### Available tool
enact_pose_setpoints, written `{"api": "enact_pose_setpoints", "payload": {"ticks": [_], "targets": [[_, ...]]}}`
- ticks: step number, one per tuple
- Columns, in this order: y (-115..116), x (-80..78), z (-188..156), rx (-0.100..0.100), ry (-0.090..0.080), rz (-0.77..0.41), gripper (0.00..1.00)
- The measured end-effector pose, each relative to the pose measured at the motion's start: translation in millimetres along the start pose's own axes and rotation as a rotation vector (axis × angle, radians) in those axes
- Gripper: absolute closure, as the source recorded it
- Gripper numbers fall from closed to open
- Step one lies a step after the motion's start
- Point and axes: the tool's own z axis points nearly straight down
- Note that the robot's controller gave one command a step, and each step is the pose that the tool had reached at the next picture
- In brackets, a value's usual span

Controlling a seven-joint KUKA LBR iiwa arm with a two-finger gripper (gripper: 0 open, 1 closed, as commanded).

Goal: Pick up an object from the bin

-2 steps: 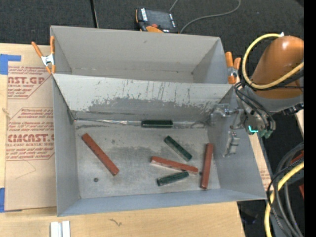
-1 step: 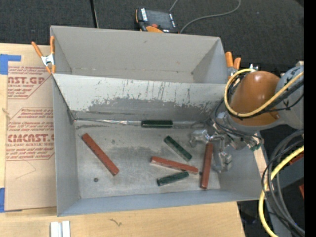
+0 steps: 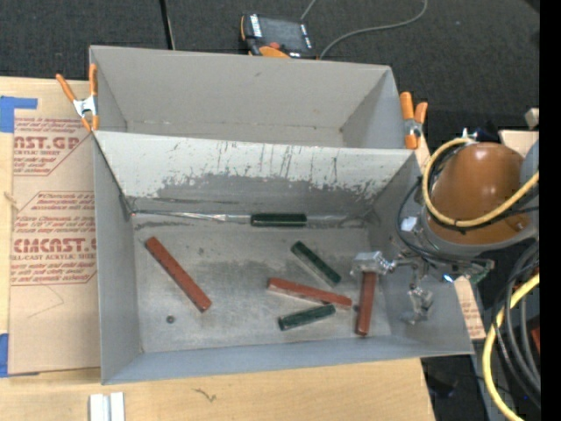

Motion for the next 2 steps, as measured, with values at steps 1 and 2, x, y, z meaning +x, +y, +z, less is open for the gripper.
{"api": "enact_pose_setpoints", "payload": {"ticks": [1, 2], "targets": [[-5, -7.7, -7, -0.006, -0.005, -0.206, 0.00], [7, -19.9, 29, -0.012, -0.018, -0.328, 0.00]]}}
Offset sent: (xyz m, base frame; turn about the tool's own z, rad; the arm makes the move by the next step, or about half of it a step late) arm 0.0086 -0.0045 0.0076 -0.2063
